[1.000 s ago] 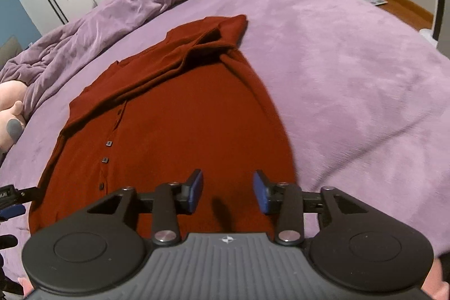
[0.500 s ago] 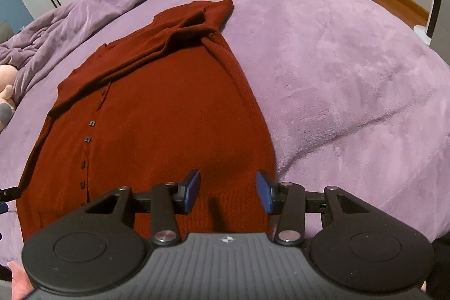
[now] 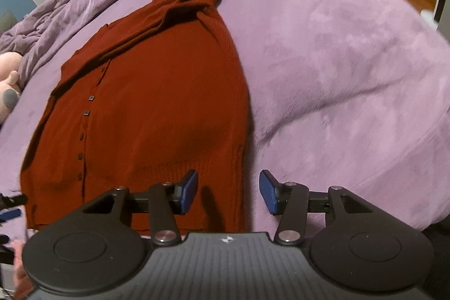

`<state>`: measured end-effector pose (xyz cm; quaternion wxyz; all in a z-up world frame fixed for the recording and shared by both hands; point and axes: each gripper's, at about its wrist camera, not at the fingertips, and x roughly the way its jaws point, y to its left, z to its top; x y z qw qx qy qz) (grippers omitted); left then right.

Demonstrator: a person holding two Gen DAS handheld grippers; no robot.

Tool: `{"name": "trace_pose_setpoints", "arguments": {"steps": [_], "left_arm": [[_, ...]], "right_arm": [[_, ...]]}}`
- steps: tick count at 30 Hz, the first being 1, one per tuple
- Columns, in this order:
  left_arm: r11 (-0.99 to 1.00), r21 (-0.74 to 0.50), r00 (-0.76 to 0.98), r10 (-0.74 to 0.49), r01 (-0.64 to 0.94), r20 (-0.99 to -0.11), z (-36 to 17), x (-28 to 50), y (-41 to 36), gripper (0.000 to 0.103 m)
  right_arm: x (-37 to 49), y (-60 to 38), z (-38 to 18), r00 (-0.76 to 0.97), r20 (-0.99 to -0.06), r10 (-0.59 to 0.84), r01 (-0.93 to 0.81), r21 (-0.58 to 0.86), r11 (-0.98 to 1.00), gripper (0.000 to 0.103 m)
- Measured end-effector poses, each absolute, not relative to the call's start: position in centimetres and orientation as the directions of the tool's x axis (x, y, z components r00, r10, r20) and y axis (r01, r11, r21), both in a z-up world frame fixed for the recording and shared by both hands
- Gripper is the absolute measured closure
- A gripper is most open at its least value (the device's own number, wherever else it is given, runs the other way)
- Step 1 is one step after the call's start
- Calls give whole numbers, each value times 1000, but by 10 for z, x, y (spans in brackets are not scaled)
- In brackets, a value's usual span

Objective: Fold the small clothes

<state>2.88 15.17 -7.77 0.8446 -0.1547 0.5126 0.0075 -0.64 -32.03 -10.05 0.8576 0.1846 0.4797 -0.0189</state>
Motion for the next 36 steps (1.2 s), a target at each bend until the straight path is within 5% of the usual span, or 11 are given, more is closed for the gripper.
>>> {"name": "trace_pose_setpoints", "arguments": {"steps": [2,7,8,10,21,31,36], "left_arm": [[943,-289,451,-188,-166,-873,-83,30,152,42],[937,-311,428,-217,-160,-877,-91,33,154,64],[935,-320,428,-229,-152,-874,-91,33,154,81],[929,-344,421,-259,-138,-869,-91,36,156,91],[860,-503,583,-364,-90,-726,-33,86,161,94],[935,-327,620,-175,-139,-765,-46,186,132,93],[947,-295,659,-145,-123,-738,-47,177,146,74]], "right_arm": [[-4,-321,-107,519,-836,180,211,329,921,61],[-2,-319,-115,484,-850,208,219,348,912,83],[-1,-319,-116,480,-851,211,216,348,912,86],[-1,-320,-117,470,-851,233,208,363,908,97],[38,-339,-92,573,-678,460,229,671,705,98],[148,-297,-71,679,-713,172,167,379,910,98],[157,-296,-68,699,-702,132,122,299,946,91]]}}
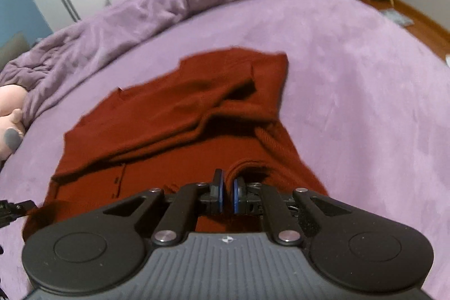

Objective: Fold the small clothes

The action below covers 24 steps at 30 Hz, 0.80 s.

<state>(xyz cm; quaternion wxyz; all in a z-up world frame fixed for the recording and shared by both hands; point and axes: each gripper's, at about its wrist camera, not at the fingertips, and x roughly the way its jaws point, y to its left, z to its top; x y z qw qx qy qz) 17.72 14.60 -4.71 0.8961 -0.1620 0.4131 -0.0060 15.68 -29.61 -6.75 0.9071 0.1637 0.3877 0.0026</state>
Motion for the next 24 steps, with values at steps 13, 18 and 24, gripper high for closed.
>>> {"name": "trace_pose_setpoints", "arguments": {"steps": [13,18,24], "left_arm": [[966,-259,608,-215,16,-764,-69,185,135,59],[966,-253,601,-237,60,-763,-68,186,131,49],[957,-247,582,-288,151,-760,-69,187,120,47]], "right_arm": [[156,-289,-74,699,-713,58,-69,13,998,61],[168,-289,-87,665,-741,95,-97,40,994,61],[175,-308,-98,646,-750,141,-30,160,987,61]]}}
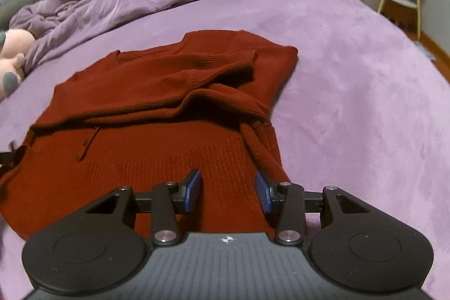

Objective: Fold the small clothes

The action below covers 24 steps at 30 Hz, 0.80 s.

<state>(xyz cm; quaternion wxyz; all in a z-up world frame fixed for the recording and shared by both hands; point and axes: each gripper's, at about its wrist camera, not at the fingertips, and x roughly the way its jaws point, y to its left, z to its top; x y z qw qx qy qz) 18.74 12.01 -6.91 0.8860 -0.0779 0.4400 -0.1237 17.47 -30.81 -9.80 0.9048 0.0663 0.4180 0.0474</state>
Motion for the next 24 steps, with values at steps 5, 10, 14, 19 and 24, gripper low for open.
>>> {"name": "trace_pose_setpoints", "arguments": {"steps": [5,10,14,19,24], "left_arm": [[964,-221,569,-264,145,-779,-77,192,119,48],[972,-216,627,-226,92,-746,-66,187,130,47],[991,-122,621,-131,57,-773,-70,189,136,49],[980,-184,608,-189,71,-771,-73,187,142,69],[982,-147,625,-187,116,-758,-71,181,133,90]], "right_arm": [[175,-304,-98,635,-757,152,-59,149,987,63],[172,-300,-97,632,-758,162,-96,131,987,69],[170,-299,-98,638,-752,165,-100,131,986,75],[167,-294,-98,646,-744,172,-110,133,985,85],[169,-294,-98,643,-746,173,-102,141,985,84]]}}
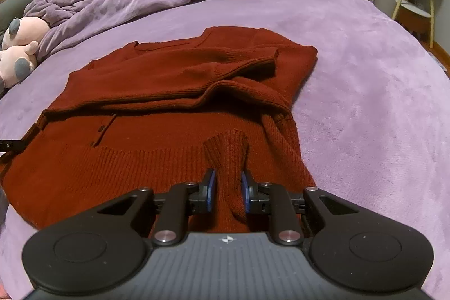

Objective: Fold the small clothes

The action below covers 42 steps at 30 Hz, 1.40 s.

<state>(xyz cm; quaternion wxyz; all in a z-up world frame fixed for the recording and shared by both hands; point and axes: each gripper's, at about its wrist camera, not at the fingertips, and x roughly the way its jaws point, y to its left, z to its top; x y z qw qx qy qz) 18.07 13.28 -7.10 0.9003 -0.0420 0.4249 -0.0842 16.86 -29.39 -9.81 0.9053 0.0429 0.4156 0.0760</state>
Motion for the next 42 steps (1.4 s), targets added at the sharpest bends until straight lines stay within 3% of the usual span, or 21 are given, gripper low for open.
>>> {"name": "trace_pose_setpoints", "arguments": {"steps": [4,8,14,18,20,23,26,29,33,38,42], "left_arm": [[987,-92,602,-153,131,-784,-78,187,124,86],[975,-180,579,-223,131,-784,-80,198,128,81],[962,-251,557,-267,107,-787,-84,209,133,81],[972,-196,568,-237,133,-788,-85,207,124,88],[974,-169,574,-227,154,-787,-84,205,120,93],[972,-185,578,-234,143,-782,-77,201,123,95],[966,-215,634,-255,142,-730,-50,194,130,95],[953,-262,698,-293,154,-653,-15,199,142,95],[971,-190,765,-232,145,-601,5,232,143,95],[969,-232,717,-218,80,-662,-26,294,139,95],[957,-280,614,-267,77,-742,-69,314,139,93]], "right_arm": [[171,-294,-99,638,-751,171,-102,138,985,84],[177,-299,-100,627,-759,175,-76,164,984,82],[187,-312,-103,599,-765,237,-19,283,959,79],[188,-310,-103,604,-765,225,-15,272,962,79],[185,-298,-101,615,-766,188,-42,206,978,81],[180,-286,-98,628,-763,153,-75,136,988,94],[176,-282,-84,644,-752,143,-80,120,990,95],[174,-287,-53,719,-675,164,-84,150,985,96],[199,-300,-22,792,-595,134,-25,189,982,96],[254,-303,-25,804,-593,48,64,166,984,96],[289,-303,-57,740,-672,34,95,155,983,95]]}}
